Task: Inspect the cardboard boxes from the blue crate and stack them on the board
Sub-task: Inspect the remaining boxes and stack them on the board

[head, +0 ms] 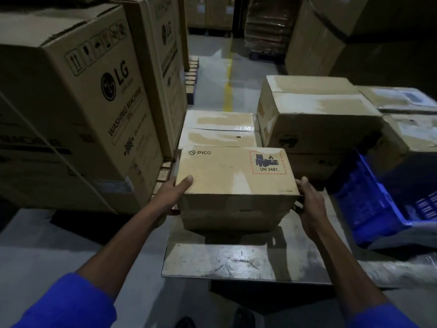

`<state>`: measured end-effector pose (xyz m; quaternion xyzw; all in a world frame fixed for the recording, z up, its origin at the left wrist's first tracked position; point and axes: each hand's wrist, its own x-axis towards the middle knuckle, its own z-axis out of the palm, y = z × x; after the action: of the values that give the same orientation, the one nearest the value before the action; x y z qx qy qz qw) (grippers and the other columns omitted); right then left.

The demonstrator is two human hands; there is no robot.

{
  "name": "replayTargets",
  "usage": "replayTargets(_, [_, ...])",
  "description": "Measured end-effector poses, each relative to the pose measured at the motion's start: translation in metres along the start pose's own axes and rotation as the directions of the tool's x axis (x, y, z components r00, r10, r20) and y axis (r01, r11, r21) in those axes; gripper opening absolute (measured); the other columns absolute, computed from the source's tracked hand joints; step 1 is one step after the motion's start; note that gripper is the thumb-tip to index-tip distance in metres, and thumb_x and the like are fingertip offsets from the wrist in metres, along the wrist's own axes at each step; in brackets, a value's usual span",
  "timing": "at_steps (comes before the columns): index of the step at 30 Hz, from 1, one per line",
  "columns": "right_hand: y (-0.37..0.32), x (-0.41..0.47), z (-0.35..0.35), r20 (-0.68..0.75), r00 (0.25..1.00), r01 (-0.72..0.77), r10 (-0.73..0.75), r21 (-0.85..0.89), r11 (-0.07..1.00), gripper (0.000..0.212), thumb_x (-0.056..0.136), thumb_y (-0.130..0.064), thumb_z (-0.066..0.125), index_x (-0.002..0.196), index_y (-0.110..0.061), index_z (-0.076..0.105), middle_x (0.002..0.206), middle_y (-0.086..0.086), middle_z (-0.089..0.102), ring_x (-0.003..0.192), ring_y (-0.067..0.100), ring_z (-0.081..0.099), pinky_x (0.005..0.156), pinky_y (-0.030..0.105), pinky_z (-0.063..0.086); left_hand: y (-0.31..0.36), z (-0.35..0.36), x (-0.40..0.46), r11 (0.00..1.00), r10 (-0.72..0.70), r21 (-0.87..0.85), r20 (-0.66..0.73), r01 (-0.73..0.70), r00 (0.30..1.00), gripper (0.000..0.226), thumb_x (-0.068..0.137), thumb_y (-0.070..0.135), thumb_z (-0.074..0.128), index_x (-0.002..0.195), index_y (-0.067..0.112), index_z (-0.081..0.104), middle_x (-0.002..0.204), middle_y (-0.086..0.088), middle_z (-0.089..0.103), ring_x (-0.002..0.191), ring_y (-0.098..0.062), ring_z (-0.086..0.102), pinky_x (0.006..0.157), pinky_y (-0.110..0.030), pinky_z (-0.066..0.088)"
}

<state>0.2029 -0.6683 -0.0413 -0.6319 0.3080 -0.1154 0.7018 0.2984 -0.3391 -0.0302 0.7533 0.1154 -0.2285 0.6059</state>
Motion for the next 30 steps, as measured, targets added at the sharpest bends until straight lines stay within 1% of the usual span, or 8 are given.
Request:
replayTargets(3, [0.007,0.010,0.004,0.016,0.998,-0.057,0.058,-0.072,0.996,0.031,0.108,-0.039,0.048,0.118,-0.018,0.069,0.119,0.005,0.071,0.112,0.021,0.064,0.090,0.042,0.052,0.001,-0.014,0.002,0.999,-0.032,-0.039,-0.028,0.031,0.999,0.048,0.099,0.051,0.058,0.138,0.022,0.056,0.123,-0.009,0.064,0.104,-0.031,0.061,0.077,-0.047,0.056])
replayTargets(7, [0.033,0.015,0.014,0.026,0.955,-0.278,0.296,-0.271,0.921,0.050,0.099,-0.053,0.058,0.128,-0.013,0.063,0.125,0.007,0.064,0.113,0.028,0.057,0.095,0.047,0.045,0.000,-0.036,-0.002,0.997,0.062,-0.035,-0.092,-0.065,0.994,0.041,0.106,0.039,0.052,0.144,0.025,0.051,0.124,-0.007,0.062,0.098,-0.025,0.061,0.070,-0.043,0.057])
replayTargets(9, [0.039,0.013,0.021,0.092,0.921,-0.354,0.379,-0.207,0.912,0.053,0.096,-0.056,0.061,0.128,-0.014,0.066,0.122,0.009,0.069,0.113,0.031,0.061,0.093,0.046,0.048,-0.002,-0.046,-0.002,0.984,0.176,0.034,-0.148,-0.173,0.973,0.045,0.109,0.029,0.047,0.153,0.026,0.042,0.129,-0.002,0.056,0.101,-0.018,0.058,0.070,-0.033,0.051])
replayTargets(13, [0.029,0.013,0.026,0.104,0.944,-0.320,0.314,0.046,0.946,0.047,0.099,-0.048,0.063,0.132,-0.015,0.064,0.125,0.016,0.068,0.111,0.033,0.065,0.083,0.044,0.057,0.000,-0.058,0.002,0.907,0.322,0.347,-0.210,-0.238,0.923,0.045,0.112,0.020,0.038,0.157,0.016,0.040,0.154,-0.011,0.044,0.123,-0.015,0.040,0.093,-0.024,0.036])
replayTargets(17, [0.008,0.015,0.021,0.148,0.960,-0.269,0.238,0.243,0.932,0.054,0.096,-0.048,0.066,0.139,-0.017,0.056,0.135,0.017,0.063,0.122,0.038,0.064,0.085,0.048,0.060,0.003,-0.042,-0.009,0.885,0.265,0.429,-0.146,-0.181,0.953,0.050,0.110,0.040,0.037,0.147,0.009,0.050,0.134,-0.014,0.054,0.100,-0.016,0.054,0.068,-0.022,0.040])
replayTargets(21, [-0.019,0.005,0.019,0.187,0.973,-0.193,0.136,0.329,0.924,0.051,0.099,-0.043,0.065,0.143,-0.020,0.051,0.134,0.017,0.066,0.117,0.035,0.069,0.091,0.052,0.058,0.014,-0.014,-0.020,0.949,0.165,0.286,-0.084,-0.135,0.983,0.073,0.101,0.066,0.030,0.143,0.011,0.055,0.121,-0.012,0.060,0.089,-0.014,0.061,0.069,-0.029,0.050])
replayTargets(25, [-0.041,-0.006,0.020,0.186,0.982,-0.065,0.033,0.169,0.983,0.044,0.098,-0.035,0.066,0.136,-0.021,0.047,0.127,0.014,0.065,0.102,0.026,0.070,0.080,0.042,0.059,0.033,-0.005,-0.028,0.985,0.122,0.122,-0.001,-0.120,0.993,0.114,0.069,0.099,0.020,0.148,0.023,0.053,0.151,-0.010,0.053,0.123,-0.023,0.054,0.102,-0.047,0.045])
replayTargets(30, [-0.058,-0.020,0.027,0.274,0.959,-0.096,0.073,0.069,0.993,0.052,0.099,-0.034,0.065,0.142,-0.024,0.038,0.125,0.009,0.063,0.101,0.023,0.068,0.079,0.041,0.059,0.052,-0.007,-0.038,0.998,0.062,0.010,0.117,-0.064,0.991,0.128,0.055,0.106,0.023,0.157,0.030,0.040,0.164,-0.007,0.036,0.150,-0.038,0.031,0.114,-0.073,0.025])
